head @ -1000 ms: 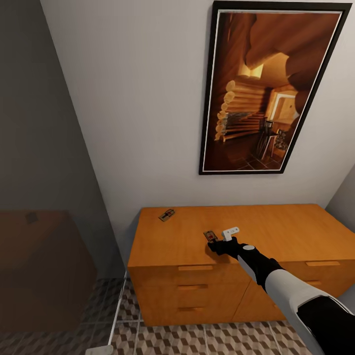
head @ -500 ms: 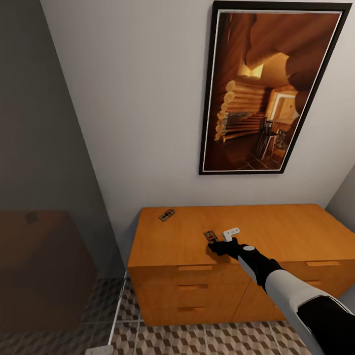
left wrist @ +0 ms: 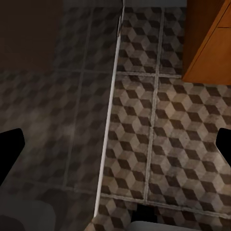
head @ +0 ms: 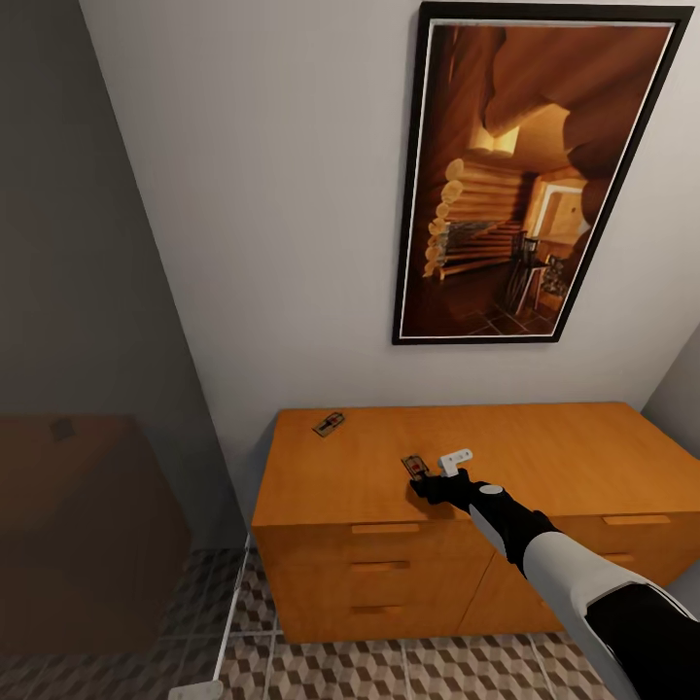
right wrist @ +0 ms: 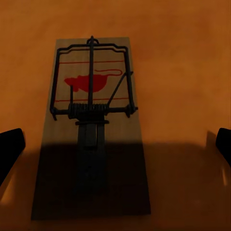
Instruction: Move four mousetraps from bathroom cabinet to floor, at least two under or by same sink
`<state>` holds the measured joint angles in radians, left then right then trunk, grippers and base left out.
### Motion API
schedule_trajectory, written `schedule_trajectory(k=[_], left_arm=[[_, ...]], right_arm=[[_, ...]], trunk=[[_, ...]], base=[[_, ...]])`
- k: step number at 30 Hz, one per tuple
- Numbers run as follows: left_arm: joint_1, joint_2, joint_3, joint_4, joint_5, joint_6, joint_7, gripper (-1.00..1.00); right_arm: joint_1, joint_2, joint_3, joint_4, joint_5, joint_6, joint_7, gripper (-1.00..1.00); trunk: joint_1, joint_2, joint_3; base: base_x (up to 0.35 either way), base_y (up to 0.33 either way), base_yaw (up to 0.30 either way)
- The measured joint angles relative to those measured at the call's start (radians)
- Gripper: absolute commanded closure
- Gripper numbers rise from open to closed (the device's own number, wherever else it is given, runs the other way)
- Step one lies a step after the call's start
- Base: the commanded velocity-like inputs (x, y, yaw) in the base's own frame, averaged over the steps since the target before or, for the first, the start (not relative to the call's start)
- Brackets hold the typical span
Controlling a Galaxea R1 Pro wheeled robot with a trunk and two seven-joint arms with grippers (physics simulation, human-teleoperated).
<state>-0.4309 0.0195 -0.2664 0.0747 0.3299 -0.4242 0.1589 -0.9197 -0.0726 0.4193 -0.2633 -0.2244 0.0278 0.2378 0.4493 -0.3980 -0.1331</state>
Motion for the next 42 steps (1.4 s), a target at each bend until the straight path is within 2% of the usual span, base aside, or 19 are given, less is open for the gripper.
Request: schedule_trajectory(k=[27,28,42], left_arm=[[0.000,0.000,0.000,0.000,0.000,0.000,0.000,-1.00],[0.000,0.000,0.000,0.000,0.000,0.000,0.000,-1.00],[0.000,0.000,0.000,0.000,0.000,0.000,0.000,-1.00]], right_arm=[[0.000,0.003,0.000,0.001,0.000,-0.001,-0.001,-1.00],[0.000,0.003,0.000,0.001,0.000,-0.001,-0.001,1.00],[0.000,0.003,0.000,0.013,0.003,-0.037,0.000,1.00]], trunk=[[0.000,0.000,0.000],[0.000,0.000,0.000],[0.000,0.000,0.000]], base=[[0.000,0.000,0.000],[0.000,0.000,0.000],[0.000,0.000,0.000]])
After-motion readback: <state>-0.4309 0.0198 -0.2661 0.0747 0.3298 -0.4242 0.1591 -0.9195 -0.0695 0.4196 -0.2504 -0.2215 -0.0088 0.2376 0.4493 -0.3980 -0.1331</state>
